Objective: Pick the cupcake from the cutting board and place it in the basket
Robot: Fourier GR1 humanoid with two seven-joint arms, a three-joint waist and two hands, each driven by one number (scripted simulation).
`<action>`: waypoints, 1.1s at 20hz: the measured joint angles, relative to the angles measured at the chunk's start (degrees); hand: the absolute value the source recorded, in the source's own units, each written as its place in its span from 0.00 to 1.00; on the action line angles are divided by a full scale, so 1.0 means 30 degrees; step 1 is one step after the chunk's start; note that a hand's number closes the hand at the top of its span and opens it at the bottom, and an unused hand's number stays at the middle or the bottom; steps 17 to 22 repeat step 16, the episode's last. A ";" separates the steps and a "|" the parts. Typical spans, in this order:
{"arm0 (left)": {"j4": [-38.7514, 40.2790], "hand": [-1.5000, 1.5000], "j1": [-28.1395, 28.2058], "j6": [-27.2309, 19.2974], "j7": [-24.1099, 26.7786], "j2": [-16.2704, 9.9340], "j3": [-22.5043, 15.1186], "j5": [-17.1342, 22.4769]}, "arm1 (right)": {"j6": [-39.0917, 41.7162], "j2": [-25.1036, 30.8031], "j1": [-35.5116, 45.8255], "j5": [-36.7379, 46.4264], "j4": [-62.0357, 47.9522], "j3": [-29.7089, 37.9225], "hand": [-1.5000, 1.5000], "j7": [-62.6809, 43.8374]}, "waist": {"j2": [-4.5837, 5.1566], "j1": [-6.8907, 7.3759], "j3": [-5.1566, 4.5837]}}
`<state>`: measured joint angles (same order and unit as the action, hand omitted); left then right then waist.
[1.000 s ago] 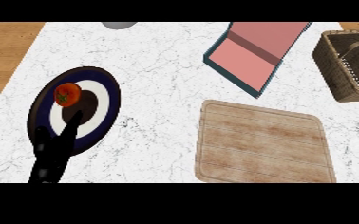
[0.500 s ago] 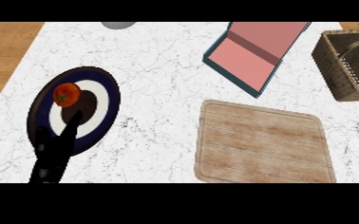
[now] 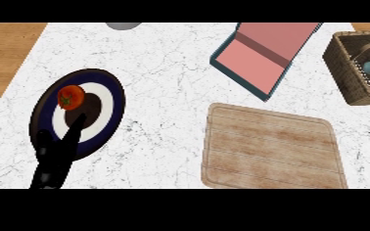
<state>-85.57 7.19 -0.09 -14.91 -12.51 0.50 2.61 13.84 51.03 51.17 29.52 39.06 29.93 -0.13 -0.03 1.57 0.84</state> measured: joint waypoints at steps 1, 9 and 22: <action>-0.0003 0.50 -0.0016 0.0013 0.0011 0.0023 0.0007 -0.0013 | 0.0053 0.0379 0.0100 -0.0001 -0.0475 0.0081 0.00 0.0435 | 0.0007 0.0017 0.0000; -0.0089 0.50 -0.0066 0.0001 -0.0242 0.0145 0.0015 -0.0294 | -0.0442 0.1989 0.1608 -0.0627 -0.3301 0.1159 0.00 0.1360 | 0.0007 0.0052 -0.0038; -0.0260 0.50 0.0072 0.0273 -0.0204 0.0121 0.0220 -0.0155 | -0.0331 0.4496 0.1463 -0.1452 -0.5539 0.2663 0.00 0.1424 | 0.0044 -0.0010 -0.0053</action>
